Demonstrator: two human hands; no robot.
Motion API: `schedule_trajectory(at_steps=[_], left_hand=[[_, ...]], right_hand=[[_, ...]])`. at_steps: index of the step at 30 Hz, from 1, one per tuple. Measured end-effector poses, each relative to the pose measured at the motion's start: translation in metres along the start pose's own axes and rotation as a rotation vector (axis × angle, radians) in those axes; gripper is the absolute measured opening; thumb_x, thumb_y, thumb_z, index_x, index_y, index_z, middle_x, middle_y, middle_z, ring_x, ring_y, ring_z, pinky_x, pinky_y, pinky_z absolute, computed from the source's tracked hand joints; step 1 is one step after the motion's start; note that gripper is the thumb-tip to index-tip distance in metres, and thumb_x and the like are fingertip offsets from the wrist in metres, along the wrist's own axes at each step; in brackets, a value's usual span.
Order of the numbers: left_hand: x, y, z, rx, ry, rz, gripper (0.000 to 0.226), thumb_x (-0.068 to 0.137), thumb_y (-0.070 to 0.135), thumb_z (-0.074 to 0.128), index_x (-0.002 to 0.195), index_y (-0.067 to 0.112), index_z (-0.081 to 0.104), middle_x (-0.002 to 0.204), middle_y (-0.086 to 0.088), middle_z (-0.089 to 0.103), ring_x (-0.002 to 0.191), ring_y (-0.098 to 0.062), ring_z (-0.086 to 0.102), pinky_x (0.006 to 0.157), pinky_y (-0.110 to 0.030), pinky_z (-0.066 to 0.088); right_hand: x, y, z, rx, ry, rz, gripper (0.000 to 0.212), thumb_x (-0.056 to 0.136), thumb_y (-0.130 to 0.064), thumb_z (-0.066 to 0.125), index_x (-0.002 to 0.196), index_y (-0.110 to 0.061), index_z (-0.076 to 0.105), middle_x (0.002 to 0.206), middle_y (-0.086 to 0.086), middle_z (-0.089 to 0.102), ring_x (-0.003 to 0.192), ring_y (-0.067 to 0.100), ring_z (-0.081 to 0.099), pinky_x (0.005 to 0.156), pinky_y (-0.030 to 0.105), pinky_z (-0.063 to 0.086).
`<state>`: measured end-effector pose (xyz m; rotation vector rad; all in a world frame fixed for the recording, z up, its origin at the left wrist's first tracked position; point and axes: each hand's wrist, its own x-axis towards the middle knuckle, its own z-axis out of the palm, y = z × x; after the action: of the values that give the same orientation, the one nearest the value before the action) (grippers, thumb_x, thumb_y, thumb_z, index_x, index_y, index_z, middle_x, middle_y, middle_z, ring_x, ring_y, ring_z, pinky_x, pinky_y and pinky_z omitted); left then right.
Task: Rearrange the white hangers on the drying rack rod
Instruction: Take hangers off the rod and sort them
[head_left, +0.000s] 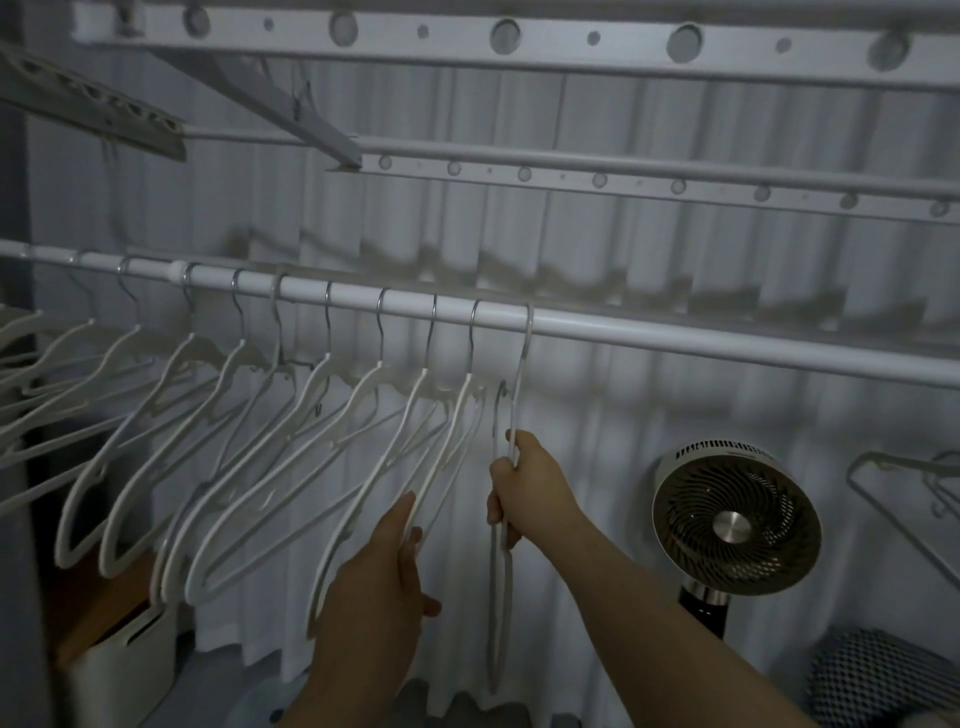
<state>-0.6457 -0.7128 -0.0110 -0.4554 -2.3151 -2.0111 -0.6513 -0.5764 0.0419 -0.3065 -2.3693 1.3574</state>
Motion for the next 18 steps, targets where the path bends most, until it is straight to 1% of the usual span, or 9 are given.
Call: schedule_trajectory(at_steps=[2,4,5,6,8,11,14,16,18], left_hand=[[0.0,-0.001,0.0,0.017,-0.003,-0.003,0.059,0.089,-0.008,0.041,0.137,0.024,0.034,0.134,-0.016,0.05,0.106,-0.04,0.059,0.07,-0.037,0.05],[-0.002,-0.001,0.0,0.063,0.002,0.019,0.06,0.087,-0.006,0.047,0.137,0.024,0.034,0.127,-0.018,0.055,0.103,-0.04,0.06,0.083,-0.048,0.051],[-0.003,0.0,0.0,0.099,-0.001,0.036,0.06,0.086,-0.004,0.049,0.137,0.024,0.035,0.124,-0.018,0.057,0.101,-0.04,0.061,0.085,-0.05,0.051],[-0.003,0.0,0.0,0.101,-0.004,0.03,0.061,0.085,-0.005,0.05,0.137,0.023,0.035,0.124,-0.018,0.057,0.101,-0.04,0.061,0.086,-0.051,0.05],[0.0,0.001,0.002,0.079,-0.033,-0.009,0.068,0.082,-0.013,0.049,0.139,0.02,0.031,0.135,-0.016,0.049,0.106,-0.039,0.059,0.09,-0.049,0.049],[0.0,0.003,0.007,0.075,-0.057,-0.008,0.071,0.081,-0.016,0.047,0.14,0.02,0.028,0.139,-0.014,0.044,0.108,-0.039,0.058,0.087,-0.046,0.049],[-0.001,0.004,0.01,0.042,-0.079,-0.011,0.074,0.079,-0.019,0.048,0.14,0.018,0.027,0.141,-0.015,0.042,0.11,-0.039,0.056,0.08,-0.041,0.048],[0.0,0.003,0.013,0.047,-0.099,-0.009,0.074,0.079,-0.019,0.048,0.141,0.016,0.025,0.141,-0.016,0.041,0.114,-0.04,0.054,0.088,-0.046,0.046],[-0.003,0.002,0.015,0.059,-0.069,0.029,0.067,0.083,-0.013,0.048,0.14,0.016,0.029,0.135,-0.017,0.047,0.108,-0.04,0.056,0.087,-0.049,0.047]], right_hand=[[0.0,0.001,0.0,0.007,0.005,0.004,0.039,0.094,-0.01,0.031,0.133,-0.01,0.027,0.055,0.007,0.05,0.025,0.001,0.045,0.029,0.016,0.04],[0.0,0.002,-0.001,0.024,0.007,0.011,0.045,0.095,-0.01,0.031,0.139,-0.01,0.022,0.054,0.007,0.05,0.024,0.002,0.044,0.028,0.014,0.037],[0.0,0.002,-0.002,0.032,0.006,0.012,0.045,0.095,-0.01,0.03,0.139,-0.009,0.021,0.053,0.007,0.049,0.024,0.002,0.044,0.028,0.013,0.036],[0.0,0.003,-0.003,0.034,0.008,0.009,0.044,0.095,-0.01,0.03,0.138,-0.008,0.022,0.053,0.007,0.049,0.024,0.001,0.044,0.028,0.013,0.036],[-0.002,0.004,-0.005,0.026,0.021,0.004,0.044,0.095,-0.01,0.03,0.138,-0.007,0.022,0.053,0.006,0.049,0.025,0.001,0.043,0.03,0.013,0.036],[-0.004,0.007,-0.009,0.043,0.046,0.004,0.046,0.095,-0.009,0.029,0.14,-0.008,0.019,0.053,0.006,0.048,0.025,0.0,0.043,0.031,0.014,0.037],[-0.006,0.008,-0.014,0.03,0.045,0.003,0.041,0.095,-0.01,0.029,0.136,-0.008,0.025,0.054,0.006,0.048,0.026,0.0,0.044,0.031,0.015,0.039],[-0.007,0.008,-0.017,0.033,0.046,0.006,0.041,0.095,-0.01,0.029,0.136,-0.009,0.025,0.053,0.006,0.048,0.025,0.0,0.043,0.031,0.015,0.038],[-0.009,0.009,-0.019,0.046,0.051,0.009,0.043,0.095,-0.009,0.029,0.138,-0.01,0.024,0.053,0.007,0.048,0.025,0.001,0.043,0.03,0.013,0.036]])
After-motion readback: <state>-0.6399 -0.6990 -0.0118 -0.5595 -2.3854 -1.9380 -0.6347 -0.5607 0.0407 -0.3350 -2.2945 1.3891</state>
